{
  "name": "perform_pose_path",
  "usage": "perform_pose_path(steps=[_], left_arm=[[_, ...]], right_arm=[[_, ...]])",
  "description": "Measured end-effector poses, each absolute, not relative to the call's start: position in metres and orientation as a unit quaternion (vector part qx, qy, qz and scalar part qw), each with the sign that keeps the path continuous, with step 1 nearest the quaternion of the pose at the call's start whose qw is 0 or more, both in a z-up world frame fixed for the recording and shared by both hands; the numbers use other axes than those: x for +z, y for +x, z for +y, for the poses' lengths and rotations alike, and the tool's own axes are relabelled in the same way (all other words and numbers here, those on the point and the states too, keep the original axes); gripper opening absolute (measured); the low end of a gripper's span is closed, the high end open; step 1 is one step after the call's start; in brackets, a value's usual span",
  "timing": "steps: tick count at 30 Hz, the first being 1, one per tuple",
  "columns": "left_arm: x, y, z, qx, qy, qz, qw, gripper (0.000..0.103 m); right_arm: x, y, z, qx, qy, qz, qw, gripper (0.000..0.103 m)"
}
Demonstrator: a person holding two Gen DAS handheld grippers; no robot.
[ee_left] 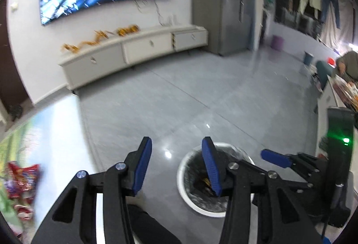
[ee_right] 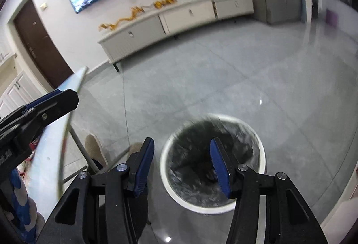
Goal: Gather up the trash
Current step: 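Move both tools back over the trash pile on the table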
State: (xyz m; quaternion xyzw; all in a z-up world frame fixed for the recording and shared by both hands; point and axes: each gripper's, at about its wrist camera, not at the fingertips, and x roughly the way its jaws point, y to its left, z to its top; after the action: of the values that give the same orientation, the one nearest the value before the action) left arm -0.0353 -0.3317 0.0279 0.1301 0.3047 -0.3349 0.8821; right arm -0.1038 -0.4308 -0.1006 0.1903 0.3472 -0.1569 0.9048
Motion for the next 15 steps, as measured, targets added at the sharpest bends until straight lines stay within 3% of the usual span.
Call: perform_pose_path(steps=[10,15], left_arm=[[0.069,-0.043,-0.255,-0.27,0.093,0.242,0.927,0.045],[0.081,-0.048,-0.221,-0.246,0.083,0.237,0.936,0.045]], right_arm=[[-0.033,-0.105,-0.366,-0.141,0.123,0.28,0.942,0.065],[-0.015,-0.106,-0.334,-0.122,0.105,0.266,0.95,0.065]])
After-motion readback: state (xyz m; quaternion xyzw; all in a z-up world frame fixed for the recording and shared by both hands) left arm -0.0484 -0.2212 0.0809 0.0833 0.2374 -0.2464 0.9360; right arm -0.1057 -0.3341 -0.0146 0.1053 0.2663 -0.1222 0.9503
